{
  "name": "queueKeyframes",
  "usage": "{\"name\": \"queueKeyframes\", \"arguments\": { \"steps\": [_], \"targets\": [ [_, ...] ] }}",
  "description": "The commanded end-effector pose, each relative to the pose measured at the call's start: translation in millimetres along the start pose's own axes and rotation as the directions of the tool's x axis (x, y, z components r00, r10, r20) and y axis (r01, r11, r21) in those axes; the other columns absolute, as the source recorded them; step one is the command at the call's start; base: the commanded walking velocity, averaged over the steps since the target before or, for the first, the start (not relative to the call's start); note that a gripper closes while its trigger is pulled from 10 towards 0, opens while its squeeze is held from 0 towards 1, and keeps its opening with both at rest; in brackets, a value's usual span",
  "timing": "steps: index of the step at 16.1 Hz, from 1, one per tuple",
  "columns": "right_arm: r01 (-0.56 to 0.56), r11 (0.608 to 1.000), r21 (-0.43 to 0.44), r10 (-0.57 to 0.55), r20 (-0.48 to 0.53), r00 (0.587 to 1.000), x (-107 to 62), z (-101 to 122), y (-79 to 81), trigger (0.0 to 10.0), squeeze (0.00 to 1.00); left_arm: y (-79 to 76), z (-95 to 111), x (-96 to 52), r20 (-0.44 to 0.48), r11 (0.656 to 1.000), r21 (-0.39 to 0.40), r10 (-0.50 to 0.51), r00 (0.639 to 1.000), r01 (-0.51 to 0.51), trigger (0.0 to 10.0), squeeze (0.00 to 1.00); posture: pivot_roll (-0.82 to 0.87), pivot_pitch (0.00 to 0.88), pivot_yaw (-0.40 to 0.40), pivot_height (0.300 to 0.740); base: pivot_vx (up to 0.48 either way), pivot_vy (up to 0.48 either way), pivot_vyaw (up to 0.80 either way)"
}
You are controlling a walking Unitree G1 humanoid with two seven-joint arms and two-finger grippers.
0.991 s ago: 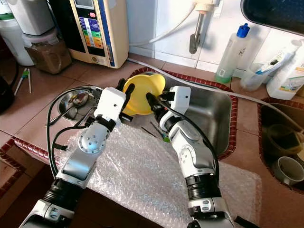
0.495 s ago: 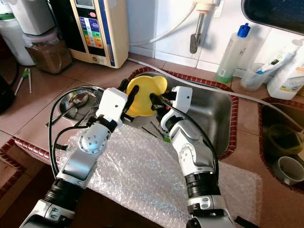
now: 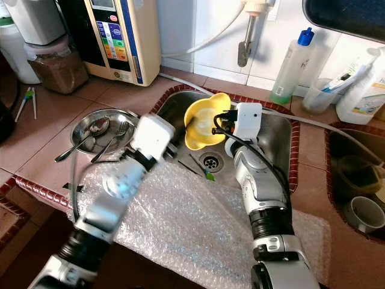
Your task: Kitchen organization
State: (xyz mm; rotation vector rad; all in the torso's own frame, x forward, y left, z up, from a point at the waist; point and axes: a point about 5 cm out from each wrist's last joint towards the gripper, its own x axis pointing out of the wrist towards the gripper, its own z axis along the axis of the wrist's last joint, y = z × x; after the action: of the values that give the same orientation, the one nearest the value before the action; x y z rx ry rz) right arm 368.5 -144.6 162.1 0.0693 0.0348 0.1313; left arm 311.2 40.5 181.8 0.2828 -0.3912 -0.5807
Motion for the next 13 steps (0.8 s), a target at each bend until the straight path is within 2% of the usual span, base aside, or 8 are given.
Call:
{"name": "queueKeyframes", "arguments": {
  "steps": [1, 2, 3, 4, 5, 8, 9, 13],
  "targets": [
    [0.049, 0.997, -0.055, -0.049, -0.004, 0.999, 2.1, 0, -8.2, 0.0, 0.0, -2.9, 5, -1.8, 0.016, 0.999, -0.005, -0.033, 0.999, 0.033, 10.0, 1.0, 0.02, 0.093, 0.016, 0.74, 0.0, 0.0, 0.0],
    [0.077, 0.988, -0.13, -0.083, -0.046, 0.995, 3.5, -10, -19.1, 0.0, 0.0, -8.0, -2, -7.8, -0.033, 0.995, -0.024, -0.094, 0.995, 0.093, 10.0, 1.0, 0.02, 0.092, 0.015, 0.74, 0.0, 0.0, 0.0],
    [0.077, 0.987, -0.14, -0.085, -0.051, 0.995, 3.6, -11, -20.0, 0.0, 0.0, -8.3, -3, -8.6, -0.038, 0.995, -0.026, -0.099, 0.994, 0.098, 10.0, 1.0, 0.02, 0.092, 0.015, 0.74, 0.0, 0.0, 0.0],
    [0.082, 0.985, -0.152, -0.091, -0.051, 0.995, 3.7, -12, -22.0, 0.0, 0.0, -9.9, -6, -11.5, -0.058, 0.992, -0.008, -0.13, 0.99, 0.129, 10.0, 1.0, 0.02, 0.092, 0.014, 0.74, 0.0, 0.0, 0.0],
    [0.103, 0.969, -0.226, -0.12, -0.062, 0.991, 2.9, -15, -30.2, 0.0, 0.0, -13.5, -18, -24.6, -0.122, 0.978, 0.052, -0.194, 0.973, 0.202, 10.0, 1.0, 0.03, 0.091, 0.014, 0.74, 0.0, 0.0, 0.0],
    [0.107, 0.95, -0.293, -0.152, -0.134, 0.979, -1.1, -31, -43.1, 0.0, 0.0, -9.8, -31, -42.4, -0.206, 0.973, 0.034, -0.217, 0.954, 0.229, 10.0, 1.0, 0.03, 0.093, 0.022, 0.74, 0.0, 0.0, 0.0],
    [0.107, 0.95, -0.294, -0.153, -0.139, 0.978, -3.2, -34, -48.2, 10.0, 1.0, -6.8, -35, -48.9, -0.229, 0.968, 0.047, -0.23, 0.946, 0.246, 10.0, 1.0, 0.03, 0.089, 0.03, 0.74, 0.0, 0.0, 0.0],
    [0.045, 0.932, -0.359, -0.103, -0.144, 0.984, -5.3, -35, -56.6, 10.0, 1.0, 2.1, -42, -59.1, -0.272, 0.959, 0.077, -0.243, 0.931, 0.272, 10.0, 1.0, 0.03, 0.084, 0.039, 0.74, 0.0, 0.0, 0.0]
  ]
}}
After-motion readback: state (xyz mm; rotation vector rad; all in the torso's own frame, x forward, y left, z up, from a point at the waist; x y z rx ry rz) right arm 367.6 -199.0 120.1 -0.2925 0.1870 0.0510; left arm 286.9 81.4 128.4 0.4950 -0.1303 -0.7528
